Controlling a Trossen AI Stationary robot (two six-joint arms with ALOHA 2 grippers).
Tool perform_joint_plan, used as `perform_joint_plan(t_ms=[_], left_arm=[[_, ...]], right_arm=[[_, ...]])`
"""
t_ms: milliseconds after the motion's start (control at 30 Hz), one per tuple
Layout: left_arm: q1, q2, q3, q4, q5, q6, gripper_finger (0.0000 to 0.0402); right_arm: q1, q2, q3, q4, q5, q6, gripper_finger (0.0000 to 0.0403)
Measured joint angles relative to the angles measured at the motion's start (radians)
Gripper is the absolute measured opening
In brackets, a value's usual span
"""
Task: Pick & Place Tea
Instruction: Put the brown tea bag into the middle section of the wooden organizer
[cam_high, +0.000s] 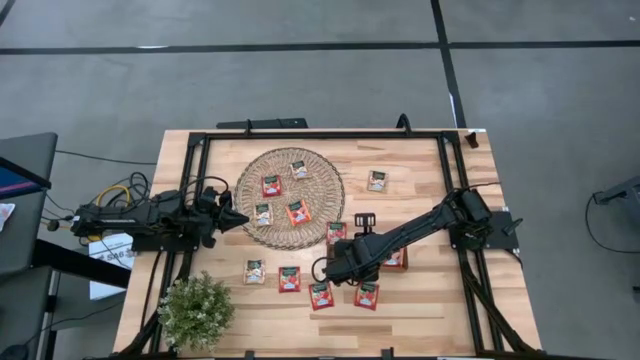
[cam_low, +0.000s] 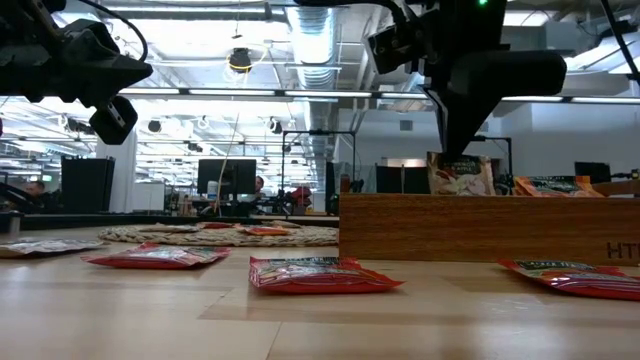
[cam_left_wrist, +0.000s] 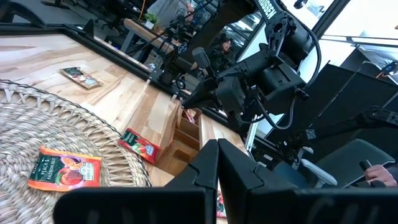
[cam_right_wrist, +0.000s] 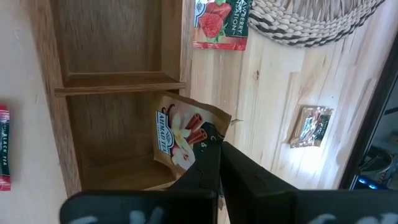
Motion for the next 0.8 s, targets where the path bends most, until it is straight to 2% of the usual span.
perform_joint_plan(t_ms=[133,467,567,667,800], left_arm=[[0.0,0.0,0.0,0.0,0.0,0.0,0.0],[0.0,0.0,0.0,0.0,0.0,0.0,0.0],[0.0,0.0,0.0,0.0,0.0,0.0,0.0],[0.0,0.0,0.0,0.0,0.0,0.0,0.0],[0.0,0.0,0.0,0.0,0.0,-0.001,0.0]], right_arm=[[0.0,0.0,0.0,0.0,0.0,0.0,0.0028],[0.0,0.0,0.0,-0.025,0.011,-0.001,0.0143],[0.0,0.0,0.013,-0.099,0.077,0.003,0.0157],[0.0,-0.002,0.043,-0.179,0.192,0.014,0.0158],[-0.014,-0.057,0.053,-0.165,0.278,-0.075,0.0149]])
